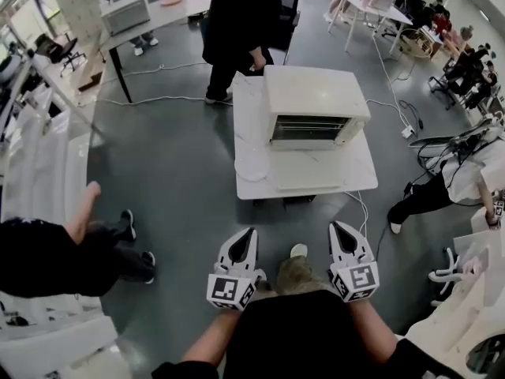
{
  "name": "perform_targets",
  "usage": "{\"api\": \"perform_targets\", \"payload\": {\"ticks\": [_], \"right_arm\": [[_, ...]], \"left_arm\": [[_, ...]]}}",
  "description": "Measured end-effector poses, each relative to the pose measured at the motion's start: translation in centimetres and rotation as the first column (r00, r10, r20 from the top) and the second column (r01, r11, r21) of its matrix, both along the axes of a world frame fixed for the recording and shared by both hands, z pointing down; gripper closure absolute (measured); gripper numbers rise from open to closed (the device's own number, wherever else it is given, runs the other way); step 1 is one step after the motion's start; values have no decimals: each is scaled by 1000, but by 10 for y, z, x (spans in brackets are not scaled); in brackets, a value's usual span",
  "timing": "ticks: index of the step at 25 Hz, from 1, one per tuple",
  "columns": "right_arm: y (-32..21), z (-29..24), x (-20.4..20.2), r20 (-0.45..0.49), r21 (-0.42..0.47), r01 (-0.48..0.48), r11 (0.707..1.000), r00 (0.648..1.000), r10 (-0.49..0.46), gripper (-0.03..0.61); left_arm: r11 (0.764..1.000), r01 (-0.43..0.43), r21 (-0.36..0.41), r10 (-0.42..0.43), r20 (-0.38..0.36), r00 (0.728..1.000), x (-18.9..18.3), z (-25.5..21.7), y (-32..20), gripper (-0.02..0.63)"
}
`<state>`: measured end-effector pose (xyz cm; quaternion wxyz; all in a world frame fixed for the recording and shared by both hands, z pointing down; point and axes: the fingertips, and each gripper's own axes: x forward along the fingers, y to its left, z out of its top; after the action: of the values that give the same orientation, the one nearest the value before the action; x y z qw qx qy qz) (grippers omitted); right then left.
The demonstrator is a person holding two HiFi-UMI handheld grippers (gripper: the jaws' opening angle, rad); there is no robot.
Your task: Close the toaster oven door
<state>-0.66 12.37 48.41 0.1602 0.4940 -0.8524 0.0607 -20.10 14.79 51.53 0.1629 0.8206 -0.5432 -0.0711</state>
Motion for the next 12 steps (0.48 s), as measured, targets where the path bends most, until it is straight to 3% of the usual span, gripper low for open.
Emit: {"api": "perform_targets", "payload": {"ticks": [7, 12], "right_arm": [[-7, 13, -4, 31, -9, 32, 999, 999, -31, 565], [-45, 18, 7, 63, 9, 64, 998, 996, -64, 565]], "left_arm": [[999, 41, -17, -41, 29, 999, -1, 19, 3, 597], [998, 63, -10, -62, 65, 996, 13, 20, -30, 597]]}}
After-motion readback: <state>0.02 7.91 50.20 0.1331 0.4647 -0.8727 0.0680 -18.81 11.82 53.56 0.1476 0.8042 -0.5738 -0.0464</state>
